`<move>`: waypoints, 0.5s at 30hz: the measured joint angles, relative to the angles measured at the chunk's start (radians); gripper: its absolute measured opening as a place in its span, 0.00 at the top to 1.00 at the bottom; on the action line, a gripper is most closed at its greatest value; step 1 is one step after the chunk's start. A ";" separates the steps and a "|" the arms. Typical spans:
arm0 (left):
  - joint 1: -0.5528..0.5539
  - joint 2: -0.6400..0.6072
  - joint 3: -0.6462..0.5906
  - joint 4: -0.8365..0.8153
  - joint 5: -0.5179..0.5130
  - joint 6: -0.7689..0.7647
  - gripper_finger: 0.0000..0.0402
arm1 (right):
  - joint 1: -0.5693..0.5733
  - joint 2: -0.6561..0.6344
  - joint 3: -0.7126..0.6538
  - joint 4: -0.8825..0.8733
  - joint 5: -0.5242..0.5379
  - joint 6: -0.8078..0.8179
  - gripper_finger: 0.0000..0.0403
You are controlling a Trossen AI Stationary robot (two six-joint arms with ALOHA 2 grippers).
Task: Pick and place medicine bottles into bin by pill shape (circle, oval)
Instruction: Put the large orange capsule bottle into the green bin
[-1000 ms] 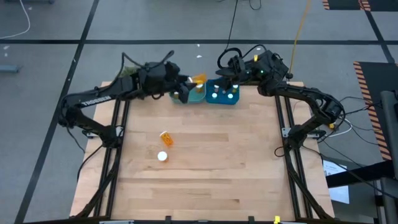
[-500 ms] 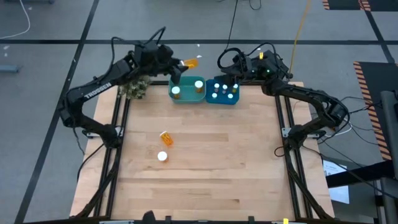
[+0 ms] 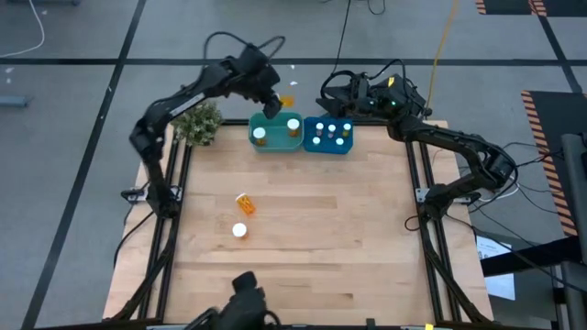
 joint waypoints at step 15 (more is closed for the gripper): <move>-0.017 0.276 0.078 -0.200 -0.159 0.136 0.47 | 0.000 -0.031 0.000 -0.114 -0.002 -0.072 0.13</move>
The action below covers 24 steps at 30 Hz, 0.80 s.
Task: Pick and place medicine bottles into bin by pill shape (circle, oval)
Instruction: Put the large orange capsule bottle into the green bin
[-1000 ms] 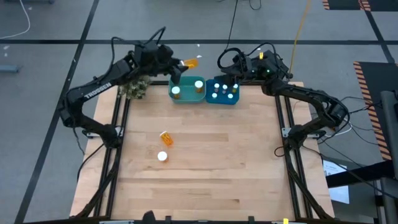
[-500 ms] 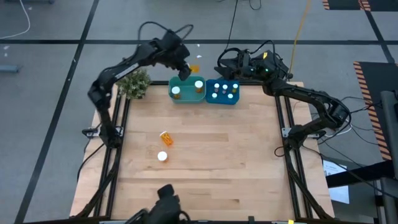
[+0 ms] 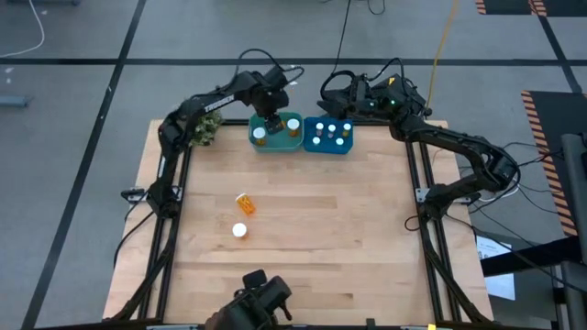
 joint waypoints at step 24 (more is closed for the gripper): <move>-0.041 0.111 -0.005 0.052 -0.138 0.083 0.34 | -0.001 0.000 0.000 -0.015 0.000 -0.008 0.13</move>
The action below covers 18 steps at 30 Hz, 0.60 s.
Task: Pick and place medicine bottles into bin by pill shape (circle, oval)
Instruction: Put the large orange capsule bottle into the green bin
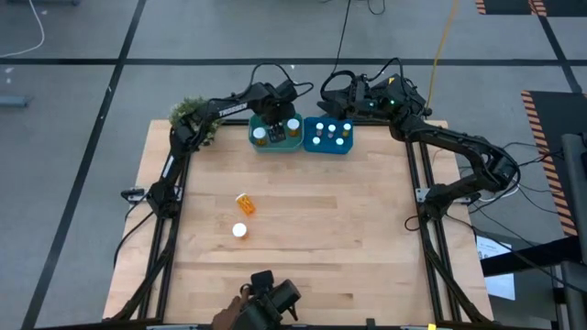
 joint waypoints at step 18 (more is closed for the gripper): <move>-0.026 0.000 0.189 -0.225 -0.042 -0.180 0.33 | 0.000 0.000 0.000 0.000 -0.006 -0.013 0.13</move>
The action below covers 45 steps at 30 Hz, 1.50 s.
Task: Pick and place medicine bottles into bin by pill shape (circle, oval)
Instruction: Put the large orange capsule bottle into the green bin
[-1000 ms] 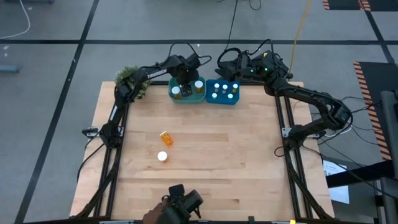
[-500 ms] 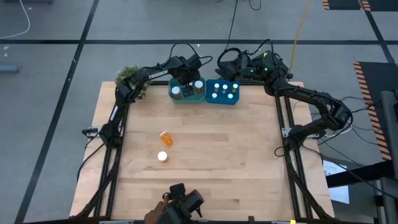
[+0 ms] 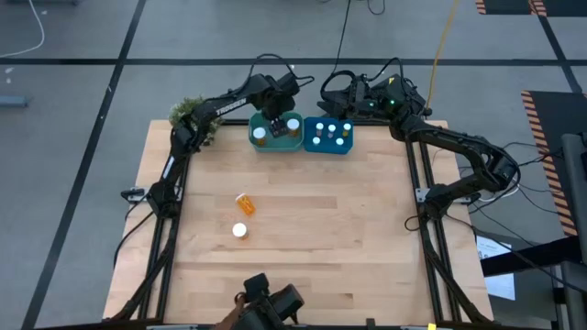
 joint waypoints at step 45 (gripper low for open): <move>-0.496 -0.543 -0.774 0.035 0.080 -1.760 0.38 | -0.110 -0.103 0.000 -0.033 -0.539 -0.007 0.13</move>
